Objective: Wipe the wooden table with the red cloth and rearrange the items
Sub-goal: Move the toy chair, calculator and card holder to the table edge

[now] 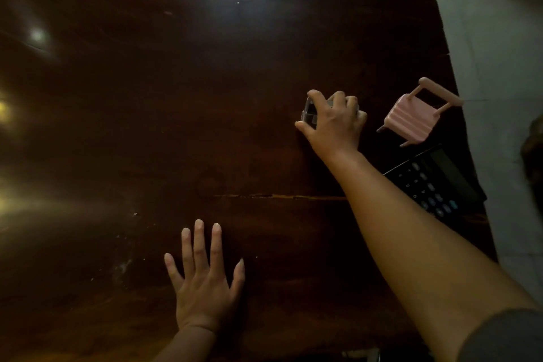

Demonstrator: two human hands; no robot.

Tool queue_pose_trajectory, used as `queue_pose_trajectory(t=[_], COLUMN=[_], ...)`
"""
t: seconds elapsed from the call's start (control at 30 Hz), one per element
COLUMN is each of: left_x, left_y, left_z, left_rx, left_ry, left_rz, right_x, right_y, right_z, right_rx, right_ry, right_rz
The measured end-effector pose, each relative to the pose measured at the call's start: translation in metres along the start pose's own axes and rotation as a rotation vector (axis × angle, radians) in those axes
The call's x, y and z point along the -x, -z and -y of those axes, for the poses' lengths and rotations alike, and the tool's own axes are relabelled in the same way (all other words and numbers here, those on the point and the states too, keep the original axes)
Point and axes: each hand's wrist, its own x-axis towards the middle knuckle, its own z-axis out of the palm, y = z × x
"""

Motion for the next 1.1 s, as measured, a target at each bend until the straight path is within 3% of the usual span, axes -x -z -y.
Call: queue_pose_trajectory(t=[0.17, 0.37, 0.6, 0.8, 1.1], left_x=[0.001, -0.001, 0.000, 0.000, -0.001], left_y=[-0.001, -0.002, -0.001, -0.003, -0.006], left_z=[0.000, 0.000, 0.000, 0.000, 0.001], left_rx=[-0.008, -0.007, 0.021, 0.030, -0.004], left_ry=[0.000, 0.008, 0.036, 0.040, 0.035], left_rz=[-0.007, -0.010, -0.034, -0.045, -0.054], right_x=[0.019, 0.132, 0.241, 0.261, 0.262], right_y=[0.004, 0.016, 0.025, 0.033, 0.015], right_z=[-0.001, -0.003, -0.066, -0.150, -0.190], right_rx=[-0.065, -0.181, -0.178, -0.068, -0.015], right_ry=[0.015, 0.042, -0.113, -0.257, -0.210], right_rz=[-0.052, -0.078, -0.116, -0.158, -0.059])
